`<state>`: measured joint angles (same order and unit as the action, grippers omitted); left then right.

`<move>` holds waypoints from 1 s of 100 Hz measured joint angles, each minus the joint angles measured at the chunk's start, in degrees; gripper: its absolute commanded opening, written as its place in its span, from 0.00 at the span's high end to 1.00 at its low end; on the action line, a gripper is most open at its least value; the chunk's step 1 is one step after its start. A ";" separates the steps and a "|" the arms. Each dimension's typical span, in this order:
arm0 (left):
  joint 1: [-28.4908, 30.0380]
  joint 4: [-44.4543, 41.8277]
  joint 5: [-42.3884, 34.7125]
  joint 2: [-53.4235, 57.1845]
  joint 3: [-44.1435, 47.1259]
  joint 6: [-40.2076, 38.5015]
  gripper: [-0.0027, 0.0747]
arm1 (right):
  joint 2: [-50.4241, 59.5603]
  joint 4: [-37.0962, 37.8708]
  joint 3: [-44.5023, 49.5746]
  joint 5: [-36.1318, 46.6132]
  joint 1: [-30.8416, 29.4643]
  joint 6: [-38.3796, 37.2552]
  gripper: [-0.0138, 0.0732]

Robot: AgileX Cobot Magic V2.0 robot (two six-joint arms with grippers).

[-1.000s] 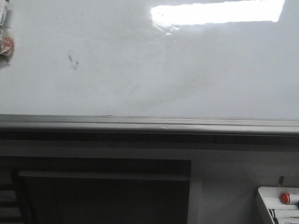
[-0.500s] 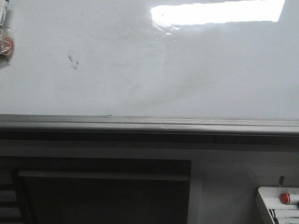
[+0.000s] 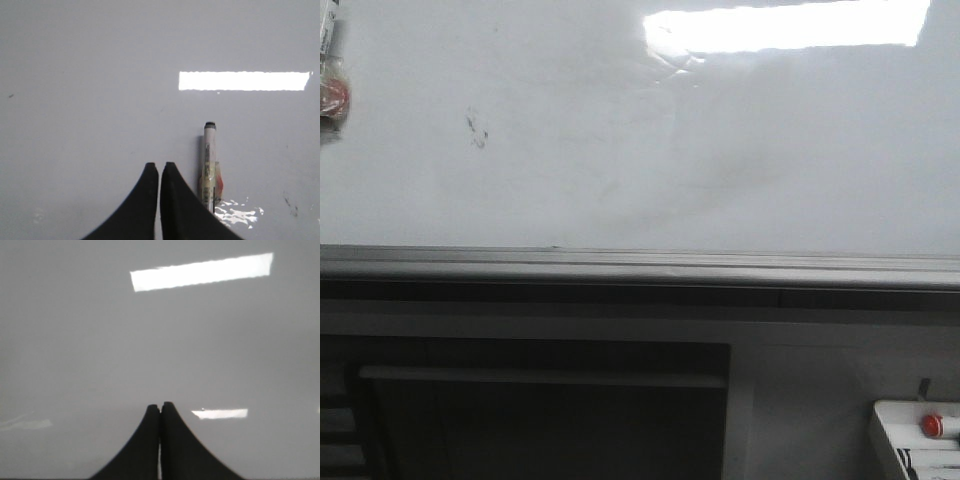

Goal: Write number 2 on whiteboard

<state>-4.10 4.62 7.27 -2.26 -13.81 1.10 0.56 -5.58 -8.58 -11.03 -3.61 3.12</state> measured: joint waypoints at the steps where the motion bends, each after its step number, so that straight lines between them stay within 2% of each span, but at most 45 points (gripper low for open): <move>1: 0.00 0.00 0.67 -0.26 -0.88 0.00 0.99 | 0.00 0.00 -0.36 -0.69 0.00 0.00 0.92; 29: 0.00 -4.25 17.81 -14.70 -17.14 0.00 0.99 | -10.59 0.00 -14.95 -13.33 0.00 1.82 0.92; 38: 0.00 -4.62 21.13 -19.05 -20.20 0.00 0.99 | -15.72 0.00 -19.11 -16.56 0.00 1.95 0.92; 58: 0.00 -4.62 22.70 -23.88 -21.53 0.00 0.99 | -23.94 0.00 -23.14 -18.05 0.00 1.99 0.92; 89: 0.00 -4.62 23.08 -25.26 -20.82 0.00 0.99 | -28.13 0.00 -23.23 -18.38 0.00 1.99 0.92; 96: 0.00 -4.62 23.08 -25.26 -20.10 0.00 0.95 | -28.76 0.00 -23.23 -18.47 0.00 1.99 0.92; 100: 0.00 -4.62 23.15 -25.26 -19.84 0.00 0.89 | -29.12 0.00 -23.23 -18.52 0.00 1.99 0.92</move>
<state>-4.10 0.00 30.43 -27.52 -33.64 1.10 -28.55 -5.58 -31.82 -29.54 -3.61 5.12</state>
